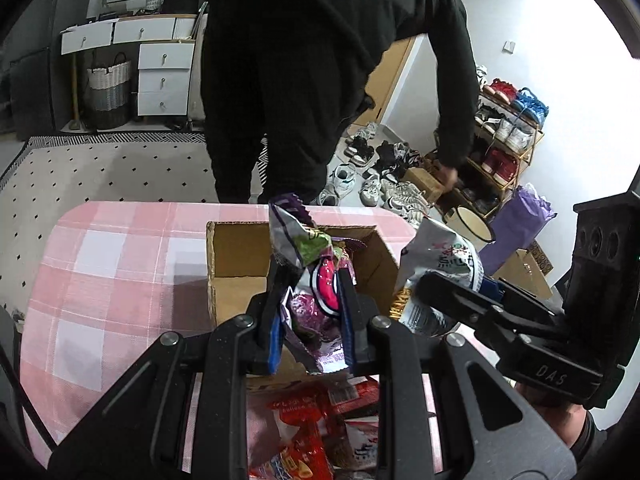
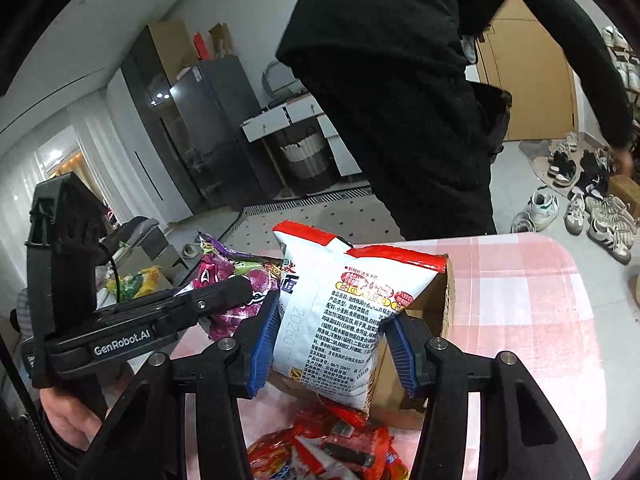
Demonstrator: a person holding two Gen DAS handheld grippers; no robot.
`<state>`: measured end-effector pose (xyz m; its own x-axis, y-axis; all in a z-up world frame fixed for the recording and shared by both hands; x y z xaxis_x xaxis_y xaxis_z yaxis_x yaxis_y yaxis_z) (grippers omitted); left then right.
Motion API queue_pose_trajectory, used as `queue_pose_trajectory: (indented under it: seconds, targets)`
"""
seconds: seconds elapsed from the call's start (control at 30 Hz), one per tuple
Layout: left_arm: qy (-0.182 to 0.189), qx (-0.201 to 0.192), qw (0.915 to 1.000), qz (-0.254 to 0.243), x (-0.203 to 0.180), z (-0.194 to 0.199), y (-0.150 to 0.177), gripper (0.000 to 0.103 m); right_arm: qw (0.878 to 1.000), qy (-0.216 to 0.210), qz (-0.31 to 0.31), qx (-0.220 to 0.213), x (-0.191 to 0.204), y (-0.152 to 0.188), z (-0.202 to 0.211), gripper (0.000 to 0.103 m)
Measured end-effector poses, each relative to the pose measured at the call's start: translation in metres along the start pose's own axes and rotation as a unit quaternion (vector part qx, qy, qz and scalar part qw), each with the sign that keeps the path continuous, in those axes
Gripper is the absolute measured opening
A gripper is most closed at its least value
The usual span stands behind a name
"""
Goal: Organize snacks
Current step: 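Lower both bags into the box and open both tools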
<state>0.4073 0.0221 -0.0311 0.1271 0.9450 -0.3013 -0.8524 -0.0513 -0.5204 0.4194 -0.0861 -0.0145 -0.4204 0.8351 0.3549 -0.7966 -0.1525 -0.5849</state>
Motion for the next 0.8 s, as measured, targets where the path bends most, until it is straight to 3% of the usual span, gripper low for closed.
queue_pose_trajectory:
  seconds: [0.3, 0.57, 0.67, 0.73, 0.8]
  targets:
    - [-0.001, 0.022, 0.9997, 0.010, 0.011, -0.052, 0.000, 0.020, 1.000, 0.007, -0.013, 0.023, -0.013, -0.001, -0.049, 0.051]
    - [-0.001, 0.031, 0.9990, 0.032, 0.019, -0.081, 0.013, 0.023, 0.999, 0.014, -0.016, 0.031, -0.002, 0.007, -0.057, 0.052]
    - [0.002, 0.039, 0.9980, 0.049, 0.029, -0.086, 0.011, 0.043, 0.999, 0.037, -0.015, 0.023, -0.005, 0.005, -0.056, 0.073]
    - [-0.009, 0.039, 0.9979, 0.051, 0.035, -0.086, 0.010, 0.062, 0.999, 0.039, -0.018, 0.015, -0.006, 0.004, -0.052, 0.078]
    - [-0.013, 0.029, 0.9984, 0.046, 0.037, -0.080, 0.011, 0.070, 0.999, 0.035, -0.018, 0.003, -0.006, 0.003, -0.043, 0.082]
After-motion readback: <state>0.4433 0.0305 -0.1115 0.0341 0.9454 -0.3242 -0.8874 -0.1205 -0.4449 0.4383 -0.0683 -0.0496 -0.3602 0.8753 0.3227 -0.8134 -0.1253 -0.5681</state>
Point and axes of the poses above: each gripper's, at about its wrist camera, not at the fingertips, and z roughly against the way its jaws point, x to its left, y to its underside, the point moved 10 cm from there along -z, roughly the way its jaws point, and after that the axes turned 15 degrees about x, right-handed, at the moved point
